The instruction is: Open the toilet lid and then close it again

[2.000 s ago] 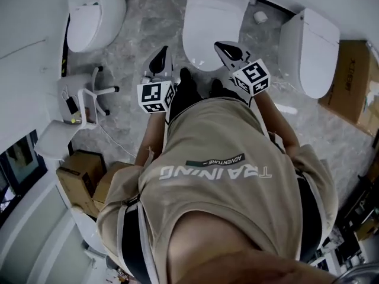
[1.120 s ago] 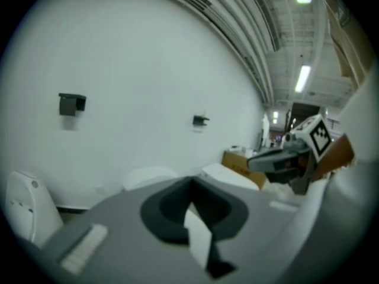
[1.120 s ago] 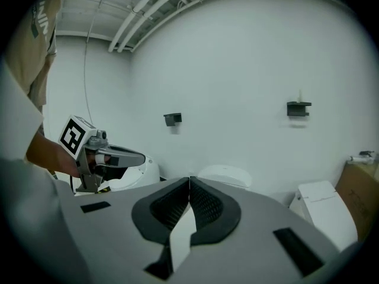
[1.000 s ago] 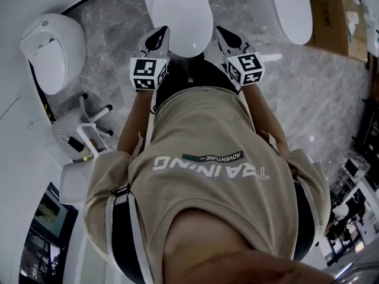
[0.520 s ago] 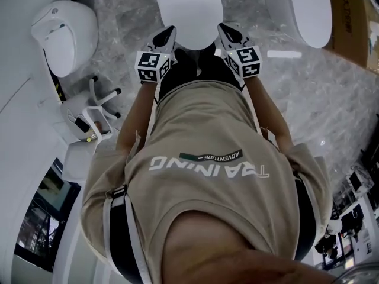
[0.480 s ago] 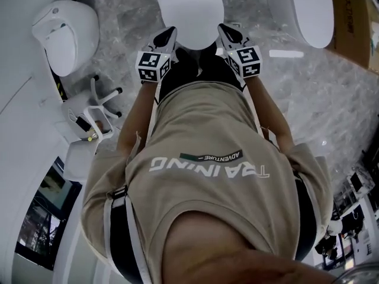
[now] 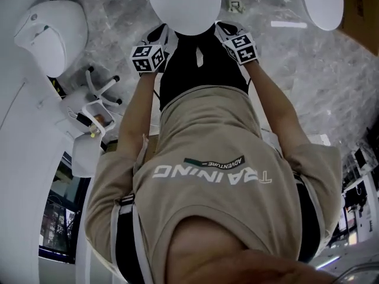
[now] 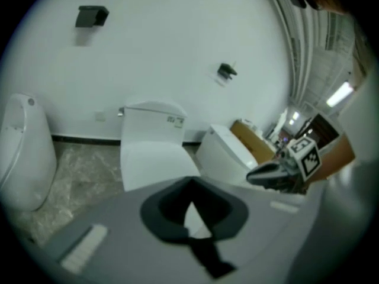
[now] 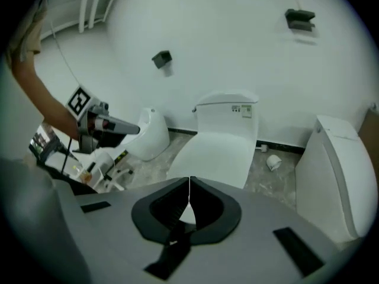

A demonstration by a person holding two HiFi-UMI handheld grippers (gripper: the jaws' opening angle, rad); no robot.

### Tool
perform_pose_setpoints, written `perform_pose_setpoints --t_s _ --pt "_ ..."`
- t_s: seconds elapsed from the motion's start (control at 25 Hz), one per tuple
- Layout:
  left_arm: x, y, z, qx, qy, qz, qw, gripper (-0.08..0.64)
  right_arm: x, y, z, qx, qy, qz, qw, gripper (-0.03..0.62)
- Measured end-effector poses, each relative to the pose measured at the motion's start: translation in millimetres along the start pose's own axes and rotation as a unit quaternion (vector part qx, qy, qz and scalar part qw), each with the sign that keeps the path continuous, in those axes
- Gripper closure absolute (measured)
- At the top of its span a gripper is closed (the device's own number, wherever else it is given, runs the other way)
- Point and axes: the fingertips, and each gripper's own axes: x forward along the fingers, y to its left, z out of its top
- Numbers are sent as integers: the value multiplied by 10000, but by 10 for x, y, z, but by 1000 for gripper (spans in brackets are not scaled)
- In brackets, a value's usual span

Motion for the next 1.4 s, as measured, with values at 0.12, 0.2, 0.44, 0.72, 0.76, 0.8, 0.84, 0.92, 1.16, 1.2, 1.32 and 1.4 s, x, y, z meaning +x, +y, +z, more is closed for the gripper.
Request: perform_pose_setpoints --t_s 0.12,0.2,0.44,0.72,0.76,0.8,0.84,0.92,1.16,1.2,1.32,1.4 --pt "199 277 -224 -371 157 175 9990 555 309 -130 -378 42 413 -93 9991 577" --pt "327 432 -432 -614 331 362 9969 555 459 -185 -610 233 685 -36 9974 577" --pt "562 635 -1126 -891 983 607 9893 554 851 -319 -938 726 1066 18 9917 577" --pt "739 710 -1642 -1360 1552 621 9765 522 1124 -409 -1233 794 1436 75 9864 577" --pt "786 728 -1719 -1447 1666 629 9733 470 1154 -424 -1295 854 1470 83 9854 577" --pt "839 752 -1793 -1544 1781 646 9697 435 1188 -443 -1360 910 1499 93 9845 577" --pt "891 781 -1857 -1651 1864 681 9661 428 1221 -459 -1429 966 1526 113 9835 575" --pt "966 832 -1943 -1892 1896 774 9603 428 1264 -465 -1548 1147 1529 190 9814 575" --pt "1201 852 -2058 -2104 1914 650 9565 423 1369 -463 -1668 1653 1322 423 9764 574" --pt "1229 861 -2077 -2121 1925 640 9560 423 1397 -454 -1675 1637 1331 440 9765 574" --pt "1256 870 -2150 -2327 1908 584 9519 414 1433 -359 -1764 1694 1481 484 9732 491" --pt "1296 880 -2188 -2471 1859 515 9496 406 1434 -357 -1828 1667 1595 365 9723 526"
